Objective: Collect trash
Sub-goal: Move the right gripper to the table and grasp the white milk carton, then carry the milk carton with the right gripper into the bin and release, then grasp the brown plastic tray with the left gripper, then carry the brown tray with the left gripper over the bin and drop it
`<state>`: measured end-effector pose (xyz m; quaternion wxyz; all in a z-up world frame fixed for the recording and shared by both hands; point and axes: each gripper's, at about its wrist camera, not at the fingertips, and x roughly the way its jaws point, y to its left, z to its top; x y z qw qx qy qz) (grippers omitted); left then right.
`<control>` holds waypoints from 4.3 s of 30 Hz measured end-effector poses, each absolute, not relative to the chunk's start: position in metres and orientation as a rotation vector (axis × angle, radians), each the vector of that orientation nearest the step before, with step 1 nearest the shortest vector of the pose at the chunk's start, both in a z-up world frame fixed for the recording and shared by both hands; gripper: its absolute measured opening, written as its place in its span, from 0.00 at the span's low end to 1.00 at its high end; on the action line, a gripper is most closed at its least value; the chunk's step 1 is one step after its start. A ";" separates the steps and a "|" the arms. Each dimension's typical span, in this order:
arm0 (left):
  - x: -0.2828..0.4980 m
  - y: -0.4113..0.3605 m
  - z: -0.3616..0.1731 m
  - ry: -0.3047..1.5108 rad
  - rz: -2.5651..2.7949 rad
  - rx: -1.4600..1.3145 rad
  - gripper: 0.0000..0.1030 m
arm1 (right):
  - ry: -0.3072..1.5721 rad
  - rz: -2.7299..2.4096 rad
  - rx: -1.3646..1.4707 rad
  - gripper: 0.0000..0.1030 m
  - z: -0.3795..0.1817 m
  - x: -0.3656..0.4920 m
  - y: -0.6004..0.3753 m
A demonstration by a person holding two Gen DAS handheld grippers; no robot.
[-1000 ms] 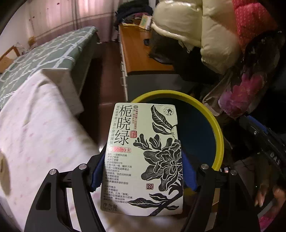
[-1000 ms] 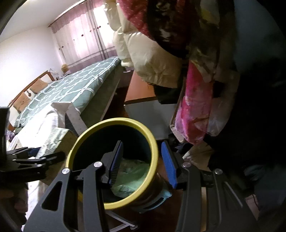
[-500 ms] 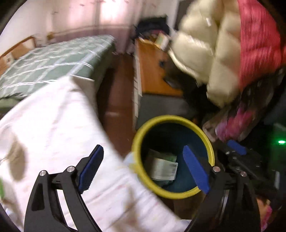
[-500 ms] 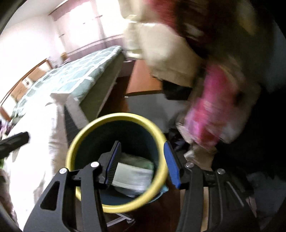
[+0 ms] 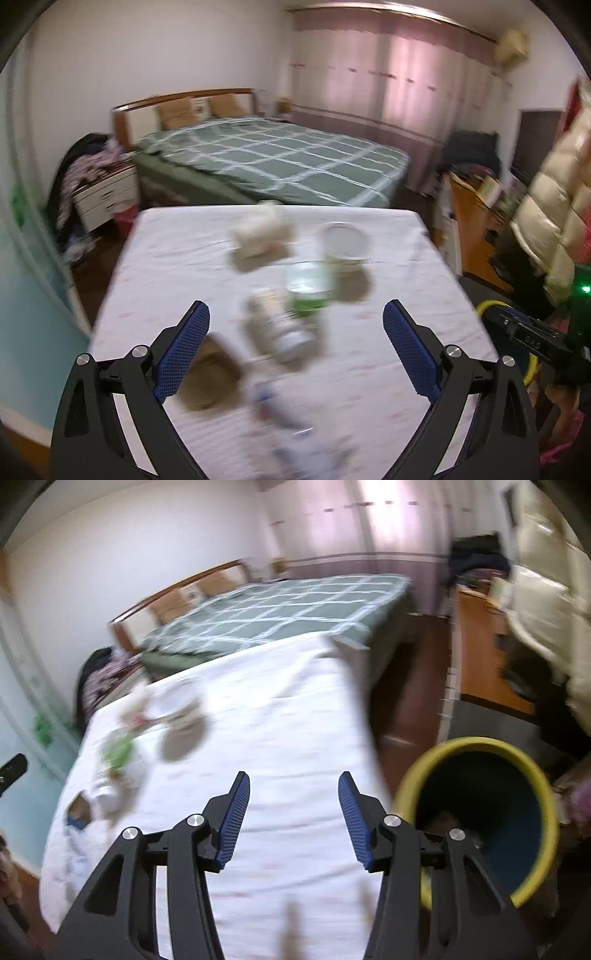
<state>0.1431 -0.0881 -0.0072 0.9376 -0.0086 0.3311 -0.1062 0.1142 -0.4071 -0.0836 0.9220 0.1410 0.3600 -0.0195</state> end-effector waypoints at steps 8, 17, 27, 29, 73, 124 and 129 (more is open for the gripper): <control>0.124 0.023 -0.018 0.637 -0.118 -0.053 0.91 | 0.758 0.223 0.189 0.46 -0.072 0.109 -0.264; 0.083 0.074 -0.024 0.584 -0.075 -0.104 0.91 | 0.821 0.408 0.026 0.39 -0.085 0.100 -0.160; 0.072 0.055 -0.026 0.603 -0.083 -0.094 0.91 | 0.875 0.395 -0.013 0.36 -0.109 0.134 -0.144; 0.071 0.053 -0.026 0.603 -0.087 -0.086 0.91 | 0.896 0.401 -0.017 0.28 -0.112 0.138 -0.140; 0.155 -0.038 -0.087 0.760 -0.127 0.040 0.91 | 0.796 -0.610 0.467 0.36 -0.143 0.098 -0.565; 0.177 -0.094 -0.071 0.810 -0.313 0.052 0.80 | 0.739 -0.403 0.377 0.39 -0.109 0.081 -0.492; 0.172 -0.165 -0.060 0.795 -0.449 0.106 0.80 | 0.723 -0.411 0.368 0.39 -0.106 0.054 -0.502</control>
